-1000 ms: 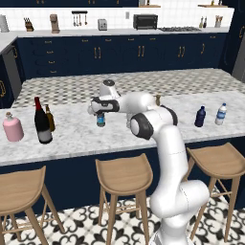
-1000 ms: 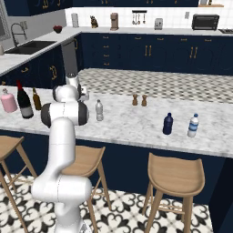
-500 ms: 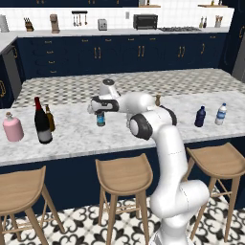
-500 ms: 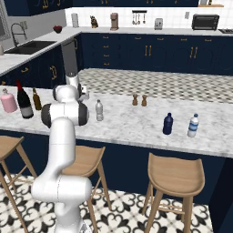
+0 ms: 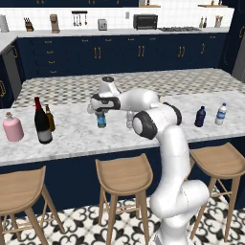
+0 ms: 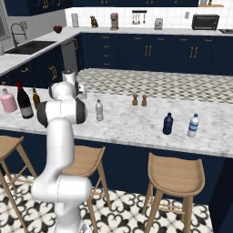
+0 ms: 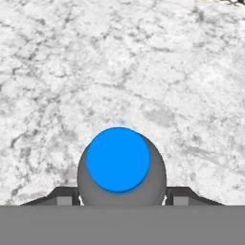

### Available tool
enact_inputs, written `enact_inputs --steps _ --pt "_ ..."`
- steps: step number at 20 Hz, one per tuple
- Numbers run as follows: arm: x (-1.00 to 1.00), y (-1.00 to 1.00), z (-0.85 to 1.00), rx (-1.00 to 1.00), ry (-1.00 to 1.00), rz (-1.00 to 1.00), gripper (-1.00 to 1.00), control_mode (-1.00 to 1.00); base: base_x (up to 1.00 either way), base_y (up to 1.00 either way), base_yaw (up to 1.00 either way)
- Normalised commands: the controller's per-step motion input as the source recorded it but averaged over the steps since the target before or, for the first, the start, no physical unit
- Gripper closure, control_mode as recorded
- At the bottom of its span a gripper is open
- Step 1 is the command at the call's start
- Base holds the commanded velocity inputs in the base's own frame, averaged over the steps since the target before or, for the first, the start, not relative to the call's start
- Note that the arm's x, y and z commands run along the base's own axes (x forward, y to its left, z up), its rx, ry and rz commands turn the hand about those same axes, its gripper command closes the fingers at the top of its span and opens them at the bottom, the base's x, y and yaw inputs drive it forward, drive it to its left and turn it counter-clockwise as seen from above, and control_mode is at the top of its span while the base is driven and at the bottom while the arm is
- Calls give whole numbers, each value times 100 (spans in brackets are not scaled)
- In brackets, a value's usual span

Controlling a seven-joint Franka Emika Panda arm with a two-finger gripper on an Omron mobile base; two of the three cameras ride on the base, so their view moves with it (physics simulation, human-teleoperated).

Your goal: Move the plastic bottles in the middle to the plastics group, and the glass bottles in the middle to the glass group.

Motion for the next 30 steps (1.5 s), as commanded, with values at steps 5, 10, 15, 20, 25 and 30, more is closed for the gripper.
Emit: enact_inputs --steps 5,10,15,20,25,30 --pt "-100 -6 33 0 -10 0 100 -100 0 0 0" --pt "-89 -22 46 0 -19 0 100 -100 0 0 0" --pt "-70 -52 42 3 -15 -1 100 -100 0 0 0" --pt "-43 -71 32 2 -3 -2 100 -100 0 0 0" --pt "-2 -81 27 -1 17 -5 100 -100 0 0 0" --pt "0 -89 10 -3 25 -11 100 -100 0 0 0"
